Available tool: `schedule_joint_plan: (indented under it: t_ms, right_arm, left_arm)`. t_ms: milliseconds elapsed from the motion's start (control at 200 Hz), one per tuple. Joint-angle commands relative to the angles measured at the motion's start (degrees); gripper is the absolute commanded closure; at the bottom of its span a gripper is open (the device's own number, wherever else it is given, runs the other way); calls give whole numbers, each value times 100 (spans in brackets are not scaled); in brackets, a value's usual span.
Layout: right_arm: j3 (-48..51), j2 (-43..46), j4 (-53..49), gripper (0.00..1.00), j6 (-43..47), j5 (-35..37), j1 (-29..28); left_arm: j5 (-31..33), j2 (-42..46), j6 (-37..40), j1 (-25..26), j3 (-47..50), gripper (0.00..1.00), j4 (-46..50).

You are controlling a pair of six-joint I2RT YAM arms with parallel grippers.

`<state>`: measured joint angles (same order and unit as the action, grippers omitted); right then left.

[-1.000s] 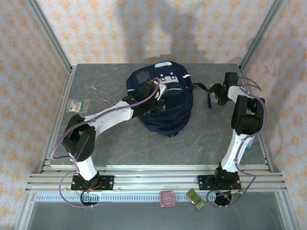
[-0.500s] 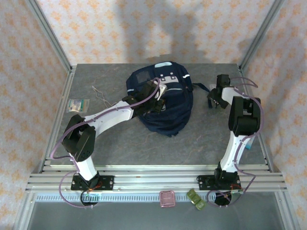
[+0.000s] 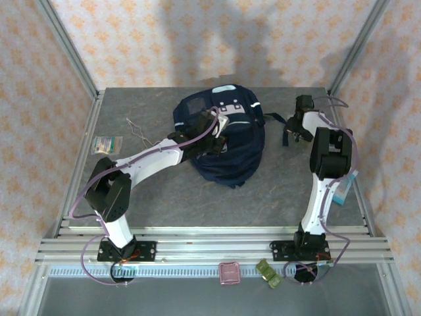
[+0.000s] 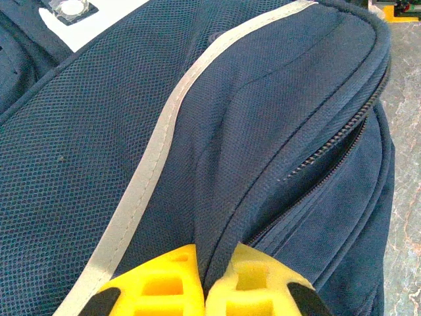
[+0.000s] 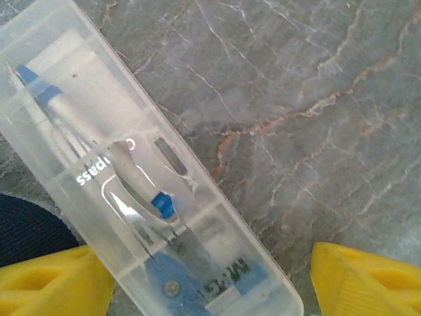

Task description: Pack books, pencil case, and school supplies into a backpack

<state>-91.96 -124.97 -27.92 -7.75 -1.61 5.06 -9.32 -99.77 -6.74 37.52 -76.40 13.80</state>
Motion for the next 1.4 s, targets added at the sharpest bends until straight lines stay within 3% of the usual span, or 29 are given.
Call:
schedule_joint_plan:
  t_ms: [0,60,295,450,581,781,1181,1396]
  right_arm:
    - [-176,-235,285,24,408,-205,10]
    - [-173,-236,279,28,407,-288,13]
    - [493,215,484,61,164,-490,-92]
    - [1249,1006,864,72,-158,-483,-118]
    - [1711,1789,951,74,-394,-395,-120]
    - [2450,3203,982,75,-781,-998,-284]
    - [4105,5952,262,75,-933,-1916,-1834]
    - [4768,6898,79,76,-925,-2522,-2464]
  left_arm:
    - [-350,19,-231,107,-178,100,-207]
    - [-351,10,-232,107,-199,100,-203]
    - [-358,-60,-188,107,-338,100,-141]
    - [-260,-96,-162,107,-495,100,-88]
    - [-210,-104,-169,107,-696,100,-45]
    - [-192,-161,-196,103,-1078,100,7]
    - [298,-324,-243,106,-1617,100,252]
    - [286,-359,-301,107,-1700,100,211]
